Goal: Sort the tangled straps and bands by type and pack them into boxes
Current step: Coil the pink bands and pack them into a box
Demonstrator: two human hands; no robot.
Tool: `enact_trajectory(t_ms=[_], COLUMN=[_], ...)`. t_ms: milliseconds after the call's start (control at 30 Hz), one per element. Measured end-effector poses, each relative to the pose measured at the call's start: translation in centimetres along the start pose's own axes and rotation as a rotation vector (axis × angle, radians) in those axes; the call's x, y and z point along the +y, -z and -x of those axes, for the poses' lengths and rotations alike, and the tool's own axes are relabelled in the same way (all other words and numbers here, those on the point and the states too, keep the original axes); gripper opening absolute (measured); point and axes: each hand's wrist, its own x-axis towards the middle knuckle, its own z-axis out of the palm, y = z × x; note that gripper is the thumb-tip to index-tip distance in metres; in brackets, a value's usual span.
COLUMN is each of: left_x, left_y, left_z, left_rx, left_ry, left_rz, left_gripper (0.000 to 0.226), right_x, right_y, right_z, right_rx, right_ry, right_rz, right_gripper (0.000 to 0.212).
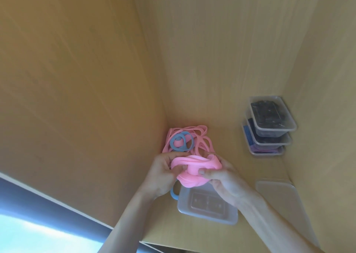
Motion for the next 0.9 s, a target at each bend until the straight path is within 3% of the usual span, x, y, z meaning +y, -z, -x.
enact_trajectory(t_ms=[133,300,467,767,900], left_x=[0.3,0.1,-0.5,0.8,1.1], left_y=[-0.1,-0.8,-1.1,-0.6,-0.6], left_z=[-0.1,0.4,0.4,0.2,0.7], left_rx=[-0.037,-0.006,0.019,-0.105,-0.125], left_ry=[-0.045,-0.076,-0.038,0.068,0.129], left_rz=[-0.031,-0.077,-0.085,0.009,0.132], left_gripper=[0.038,0.038,0.033,0.027,0.029], right_x=[-0.3,0.1,-0.3,-1.1,-1.1], right_y=[0.4,-0.3,-0.8,0.5,1.3], right_z=[0.3,1.0,1.0,1.2,1.9], right_rx=[-0.077,-0.148,-0.191,-0.119,-0.149], right_ry=[-0.004,0.016,-0.036,-0.041,-0.073], right_rz=[-0.108,-0.178,-0.189,-0.108,-0.099], right_gripper=[0.056,0.037,0.052,0.045,0.063])
